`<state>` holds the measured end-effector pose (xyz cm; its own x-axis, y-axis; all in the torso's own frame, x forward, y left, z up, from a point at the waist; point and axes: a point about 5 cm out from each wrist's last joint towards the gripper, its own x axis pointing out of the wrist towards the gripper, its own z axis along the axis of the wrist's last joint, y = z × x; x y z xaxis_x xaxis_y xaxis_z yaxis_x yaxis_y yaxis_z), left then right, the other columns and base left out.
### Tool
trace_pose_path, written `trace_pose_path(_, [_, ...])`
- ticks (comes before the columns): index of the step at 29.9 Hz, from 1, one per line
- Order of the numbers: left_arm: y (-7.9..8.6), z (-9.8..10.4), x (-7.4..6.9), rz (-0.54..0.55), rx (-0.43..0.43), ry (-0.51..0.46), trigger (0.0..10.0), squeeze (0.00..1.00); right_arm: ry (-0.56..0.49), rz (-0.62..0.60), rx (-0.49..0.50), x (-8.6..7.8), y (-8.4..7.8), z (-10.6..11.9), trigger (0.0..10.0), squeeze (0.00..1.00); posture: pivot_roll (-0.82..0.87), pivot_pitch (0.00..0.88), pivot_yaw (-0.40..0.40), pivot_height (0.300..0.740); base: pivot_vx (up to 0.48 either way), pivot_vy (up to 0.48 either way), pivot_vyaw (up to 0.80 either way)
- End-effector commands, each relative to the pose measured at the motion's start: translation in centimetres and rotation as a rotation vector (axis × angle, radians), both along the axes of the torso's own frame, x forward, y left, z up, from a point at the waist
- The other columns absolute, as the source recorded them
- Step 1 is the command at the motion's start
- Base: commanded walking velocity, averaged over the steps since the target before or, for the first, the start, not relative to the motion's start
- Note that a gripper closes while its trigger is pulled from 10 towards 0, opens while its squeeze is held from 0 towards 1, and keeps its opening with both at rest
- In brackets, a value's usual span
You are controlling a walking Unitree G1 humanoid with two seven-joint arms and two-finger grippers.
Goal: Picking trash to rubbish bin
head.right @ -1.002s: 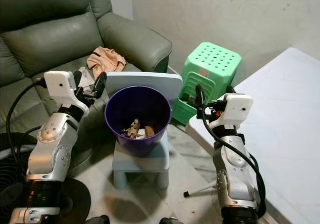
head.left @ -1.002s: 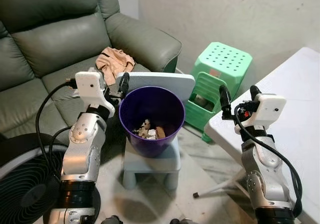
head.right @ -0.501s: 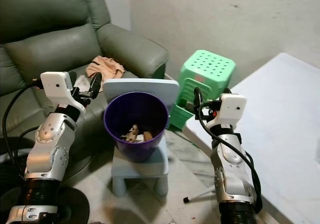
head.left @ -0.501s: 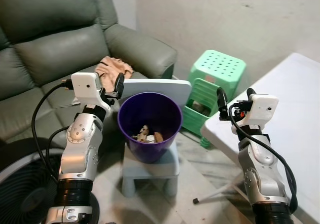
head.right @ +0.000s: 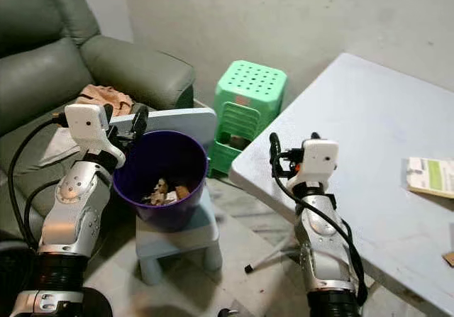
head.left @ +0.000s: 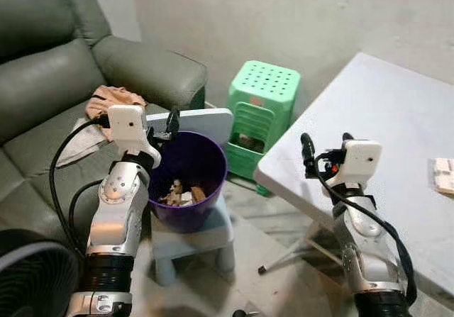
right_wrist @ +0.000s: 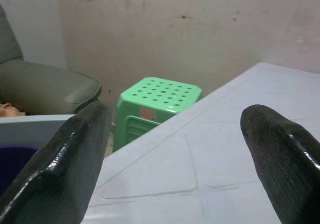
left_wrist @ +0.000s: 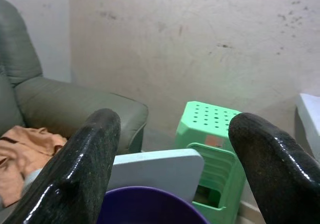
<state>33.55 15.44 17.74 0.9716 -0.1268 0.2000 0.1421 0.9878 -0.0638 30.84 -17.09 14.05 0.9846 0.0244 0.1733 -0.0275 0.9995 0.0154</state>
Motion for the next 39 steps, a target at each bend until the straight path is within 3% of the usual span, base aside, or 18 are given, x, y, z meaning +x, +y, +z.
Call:
trace_pose_path(1, [-0.3, -0.1, -0.1, -0.026, 0.029, 0.013, 10.0, 0.00, -0.008, -0.005, -0.007, -0.3, -0.1, 0.3, 10.0, 0.00, -0.01, 0.096, -0.051, 0.740, 0.000, 0.000, -0.77])
trace_pose_path(9, [-0.3, -0.1, -0.1, -0.040, 0.009, 0.019, 10.0, 0.00, 0.001, -0.007, -0.004, -0.4, -0.1, 0.1, 10.0, 0.00, -0.01, 0.099, -0.050, 0.740, 0.000, -0.240, -0.78])
trace_pose_path(11, [-0.3, -0.2, -0.1, -0.030, -0.012, 0.017, 10.0, 0.00, 0.004, -0.007, -0.004, -0.5, -0.1, 0.0, 10.0, 0.00, -0.01, 0.099, -0.050, 0.740, 0.000, 0.000, -0.77])
trace_pose_path(12, [-0.1, -0.3, 0.0, -0.017, -0.085, 0.034, 10.0, 0.00, 0.004, -0.011, -0.005, -0.5, -0.1, 0.0, 10.0, 0.00, -0.01, 0.100, -0.049, 0.740, 0.000, 0.000, -0.77])
trace_pose_path(15, [0.0, -0.4, 0.1, -0.013, -0.030, 0.038, 10.0, 0.00, 0.006, -0.011, -0.005, -0.6, 0.0, 0.0, 10.0, 0.00, -0.01, 0.101, -0.049, 0.740, 0.000, 0.000, -0.77])
trace_pose_path(33, [-0.7, -1.0, -0.1, -0.047, -0.030, 0.070, 10.0, 0.00, 0.018, 0.010, -0.014, -0.9, 0.0, -0.1, 10.0, 0.00, -0.01, 0.085, -0.058, 0.740, 0.000, 0.000, -0.77])
trace_pose_path(39, [-1.6, -1.3, -0.4, -0.110, 0.032, 0.073, 10.0, 0.00, 0.016, 0.048, 0.001, -1.2, 0.3, -0.1, 10.0, 0.00, -0.01, 0.085, -0.059, 0.740, 0.000, 0.000, 0.00])
